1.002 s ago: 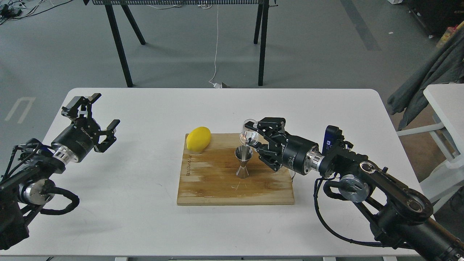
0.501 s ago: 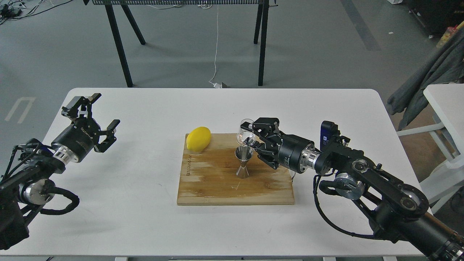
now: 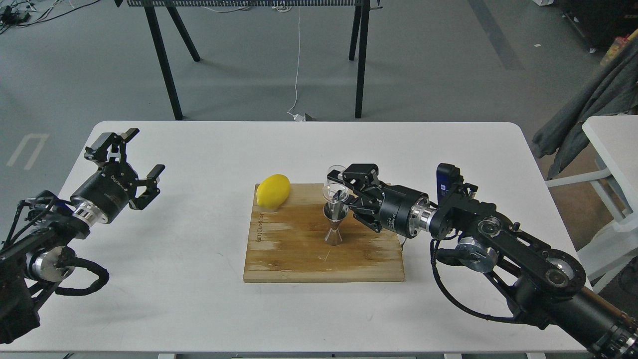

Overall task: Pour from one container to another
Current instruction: 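Tilt the glass with the right gripper to pour into the jigger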

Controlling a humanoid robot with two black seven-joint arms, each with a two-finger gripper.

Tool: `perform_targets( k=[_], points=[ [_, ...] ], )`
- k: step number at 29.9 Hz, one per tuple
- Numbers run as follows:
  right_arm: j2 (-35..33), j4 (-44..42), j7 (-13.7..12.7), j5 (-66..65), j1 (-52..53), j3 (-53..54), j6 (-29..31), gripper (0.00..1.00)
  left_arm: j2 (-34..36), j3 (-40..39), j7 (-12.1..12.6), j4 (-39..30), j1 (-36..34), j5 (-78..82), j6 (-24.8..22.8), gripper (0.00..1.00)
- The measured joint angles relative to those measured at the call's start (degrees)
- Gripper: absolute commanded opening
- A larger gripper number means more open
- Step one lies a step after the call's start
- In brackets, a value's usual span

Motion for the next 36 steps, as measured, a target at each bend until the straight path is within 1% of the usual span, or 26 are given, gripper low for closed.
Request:
perform_targets(
  k=[36],
  points=[
    [-0.83, -0.10, 0.00, -7.96, 2.42, -2.51, 0.00, 0.40, 0.00, 0.00, -0.02, 0.01, 0.30, 0.00, 0.00, 0.99]
  ],
)
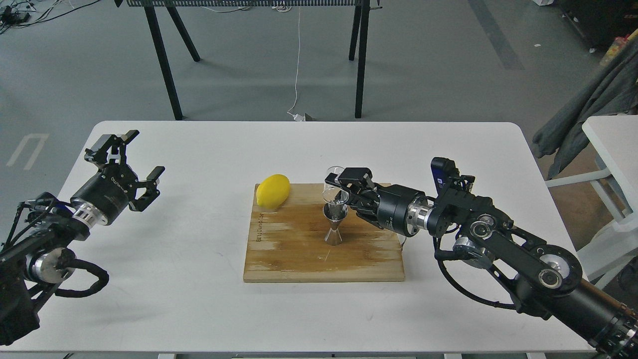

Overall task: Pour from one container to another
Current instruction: 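Tilt the glass with the right gripper to pour into the jigger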

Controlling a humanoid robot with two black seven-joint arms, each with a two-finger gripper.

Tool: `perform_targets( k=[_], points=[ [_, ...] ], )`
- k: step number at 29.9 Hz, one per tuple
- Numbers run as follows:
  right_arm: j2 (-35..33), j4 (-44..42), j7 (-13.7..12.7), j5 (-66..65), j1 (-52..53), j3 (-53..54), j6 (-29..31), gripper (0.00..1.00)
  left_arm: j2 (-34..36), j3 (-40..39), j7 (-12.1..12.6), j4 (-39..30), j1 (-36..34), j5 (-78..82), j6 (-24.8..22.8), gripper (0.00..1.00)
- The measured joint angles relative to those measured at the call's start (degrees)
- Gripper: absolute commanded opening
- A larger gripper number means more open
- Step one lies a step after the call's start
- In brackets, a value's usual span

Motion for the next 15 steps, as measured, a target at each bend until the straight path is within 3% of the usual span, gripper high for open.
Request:
perform_targets(
  k=[15],
  points=[
    [-1.42, -0.02, 0.07, -0.96, 2.08, -3.14, 0.09, 0.40, 0.01, 0.00, 0.00, -0.04, 0.01, 0.00, 0.00, 0.99]
  ],
)
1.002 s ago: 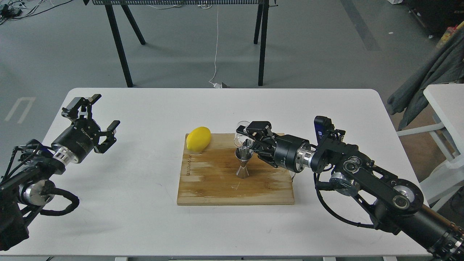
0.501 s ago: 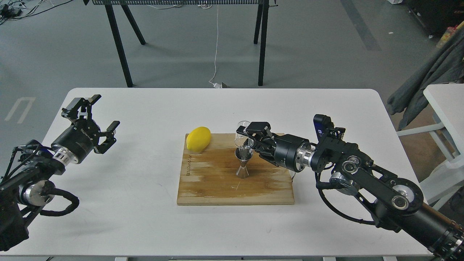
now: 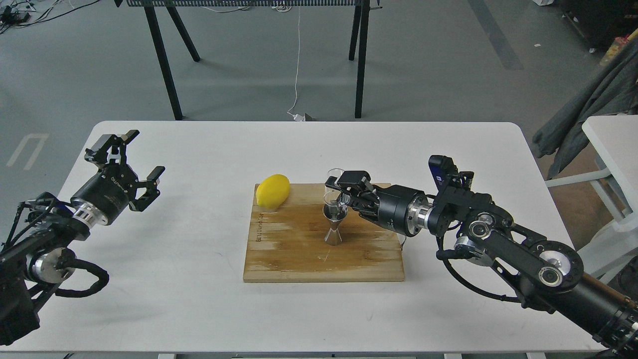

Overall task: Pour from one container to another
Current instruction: 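Tilt the glass with the right gripper to pour into the jigger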

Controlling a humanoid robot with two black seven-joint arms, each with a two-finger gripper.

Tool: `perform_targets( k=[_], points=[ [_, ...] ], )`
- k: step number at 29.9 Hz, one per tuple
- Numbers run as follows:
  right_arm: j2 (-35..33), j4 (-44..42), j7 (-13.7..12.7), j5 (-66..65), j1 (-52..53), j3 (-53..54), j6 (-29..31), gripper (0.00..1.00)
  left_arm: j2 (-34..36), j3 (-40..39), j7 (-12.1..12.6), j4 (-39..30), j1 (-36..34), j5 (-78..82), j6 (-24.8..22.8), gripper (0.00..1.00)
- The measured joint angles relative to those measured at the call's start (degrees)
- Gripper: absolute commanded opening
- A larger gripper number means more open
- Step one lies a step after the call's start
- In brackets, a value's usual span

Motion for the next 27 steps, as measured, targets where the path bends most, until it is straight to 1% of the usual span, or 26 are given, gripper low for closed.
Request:
perform_targets(
  k=[27],
  points=[
    [-0.34, 0.01, 0.10, -4.43, 2.38, -2.47, 0.00, 0.40, 0.17, 0.00, 0.00, 0.00, 0.51, 0.00, 0.00, 0.99]
  ],
)
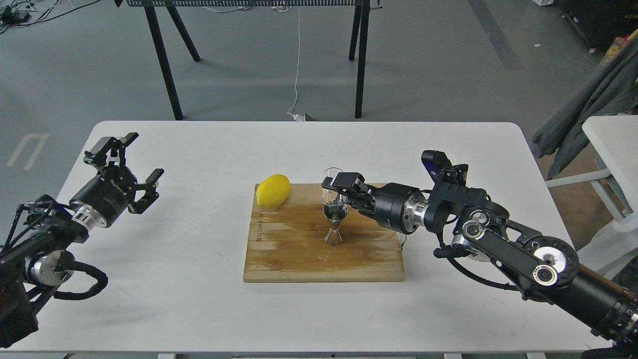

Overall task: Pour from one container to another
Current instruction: 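Tilt the glass with the right gripper to pour into the jigger, then tilt the glass upright and carry it back with the right gripper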

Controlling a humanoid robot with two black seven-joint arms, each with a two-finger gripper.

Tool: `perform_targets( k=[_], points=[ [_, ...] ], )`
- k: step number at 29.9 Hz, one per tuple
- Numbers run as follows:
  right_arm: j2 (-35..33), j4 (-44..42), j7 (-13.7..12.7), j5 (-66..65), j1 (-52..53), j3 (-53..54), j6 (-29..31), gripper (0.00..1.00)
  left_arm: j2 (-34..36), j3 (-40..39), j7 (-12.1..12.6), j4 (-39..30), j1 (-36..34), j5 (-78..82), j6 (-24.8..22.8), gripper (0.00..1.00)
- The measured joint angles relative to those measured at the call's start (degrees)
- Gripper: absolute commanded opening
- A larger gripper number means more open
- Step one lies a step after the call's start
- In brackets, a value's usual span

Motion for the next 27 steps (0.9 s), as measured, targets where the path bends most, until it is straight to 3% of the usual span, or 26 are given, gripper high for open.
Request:
perform_targets(
  k=[27],
  points=[
    [-0.57, 0.11, 0.01, -1.38, 1.99, -1.43, 0.08, 0.40, 0.01, 0.00, 0.02, -0.05, 0.01, 0.00, 0.00, 0.99]
  ],
)
